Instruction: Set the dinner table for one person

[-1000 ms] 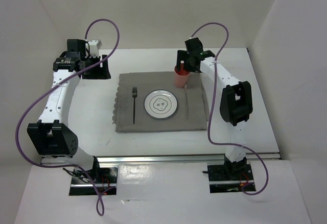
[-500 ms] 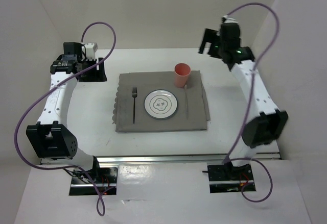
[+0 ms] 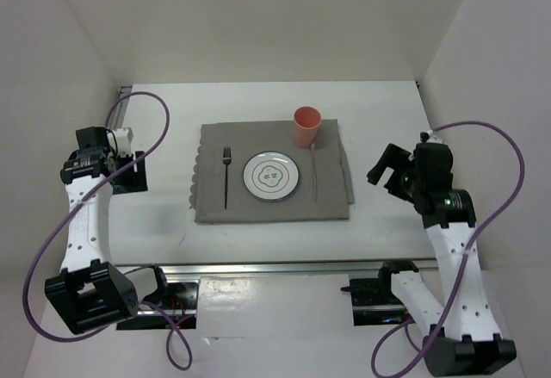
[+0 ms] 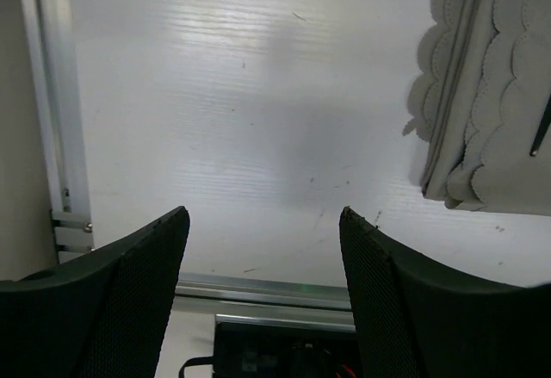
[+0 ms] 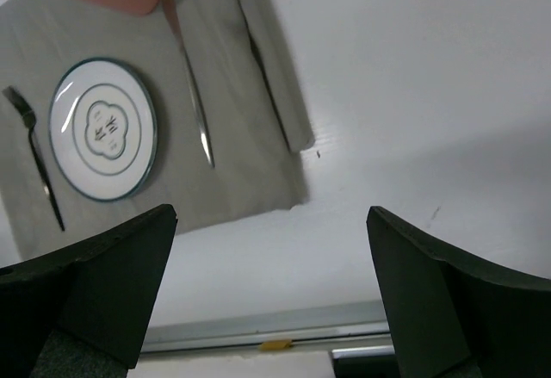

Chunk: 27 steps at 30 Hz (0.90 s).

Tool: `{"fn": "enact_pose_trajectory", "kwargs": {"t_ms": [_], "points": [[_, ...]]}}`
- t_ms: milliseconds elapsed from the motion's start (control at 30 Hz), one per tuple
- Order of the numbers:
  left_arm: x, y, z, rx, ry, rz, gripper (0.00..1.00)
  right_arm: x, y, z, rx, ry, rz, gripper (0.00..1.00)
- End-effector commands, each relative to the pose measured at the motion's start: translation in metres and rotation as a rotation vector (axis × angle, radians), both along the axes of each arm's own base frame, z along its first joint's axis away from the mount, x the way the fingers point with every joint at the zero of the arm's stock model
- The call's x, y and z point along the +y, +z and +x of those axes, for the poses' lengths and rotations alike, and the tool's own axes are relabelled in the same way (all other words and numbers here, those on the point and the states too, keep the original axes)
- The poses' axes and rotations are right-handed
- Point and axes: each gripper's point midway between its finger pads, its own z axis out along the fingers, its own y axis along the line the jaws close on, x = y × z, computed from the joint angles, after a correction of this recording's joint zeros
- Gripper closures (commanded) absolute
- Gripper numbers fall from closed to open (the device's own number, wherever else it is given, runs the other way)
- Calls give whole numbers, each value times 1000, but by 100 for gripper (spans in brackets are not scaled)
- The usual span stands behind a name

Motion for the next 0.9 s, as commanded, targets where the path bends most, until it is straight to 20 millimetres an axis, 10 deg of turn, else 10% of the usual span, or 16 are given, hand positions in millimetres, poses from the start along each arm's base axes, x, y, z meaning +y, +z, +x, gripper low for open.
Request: {"fn": "enact_pose_trajectory", "kwargs": {"t_ms": [0, 300, 867], "points": [[16, 27, -3, -80, -23, 106, 23, 13, 4, -36, 8, -7, 99, 0], [17, 39, -26, -83, -88, 190, 20, 15, 23, -79, -4, -17, 121, 0], [3, 38, -51, -90, -141, 188, 18, 18, 33, -94, -15, -44, 165, 0]]}}
